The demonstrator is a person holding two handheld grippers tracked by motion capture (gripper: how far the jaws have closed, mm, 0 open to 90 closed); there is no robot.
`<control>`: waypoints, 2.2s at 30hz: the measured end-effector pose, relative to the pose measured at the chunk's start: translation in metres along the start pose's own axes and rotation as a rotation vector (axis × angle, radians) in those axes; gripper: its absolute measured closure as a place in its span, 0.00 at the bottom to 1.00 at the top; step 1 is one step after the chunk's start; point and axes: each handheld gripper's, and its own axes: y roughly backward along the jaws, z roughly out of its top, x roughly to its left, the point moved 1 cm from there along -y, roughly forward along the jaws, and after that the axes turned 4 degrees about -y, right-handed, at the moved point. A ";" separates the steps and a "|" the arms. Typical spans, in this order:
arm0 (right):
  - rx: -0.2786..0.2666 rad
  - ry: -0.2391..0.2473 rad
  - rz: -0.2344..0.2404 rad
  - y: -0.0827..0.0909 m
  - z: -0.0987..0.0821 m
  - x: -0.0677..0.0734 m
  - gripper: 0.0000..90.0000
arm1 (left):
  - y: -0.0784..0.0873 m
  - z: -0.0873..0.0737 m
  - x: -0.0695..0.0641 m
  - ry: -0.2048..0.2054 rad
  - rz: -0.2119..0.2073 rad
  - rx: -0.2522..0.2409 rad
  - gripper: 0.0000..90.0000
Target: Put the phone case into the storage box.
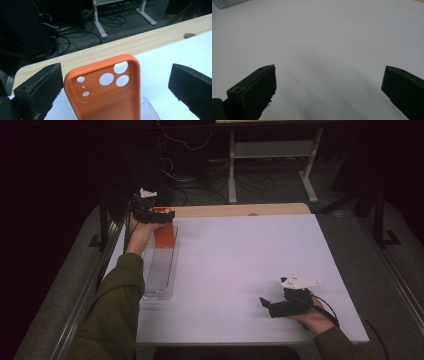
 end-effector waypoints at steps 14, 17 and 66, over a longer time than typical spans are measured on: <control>-0.009 0.020 -0.007 0.000 0.002 0.001 0.00 | 0.029 0.003 -0.002 -0.039 -0.104 -0.046 0.00; -0.009 0.024 -0.009 0.000 0.002 0.001 0.00 | 0.033 0.002 -0.004 -0.053 -0.132 -0.044 0.00; -0.018 0.022 0.005 0.005 0.006 0.000 0.00 | 0.103 -0.062 -0.075 -0.126 -0.431 -0.110 0.00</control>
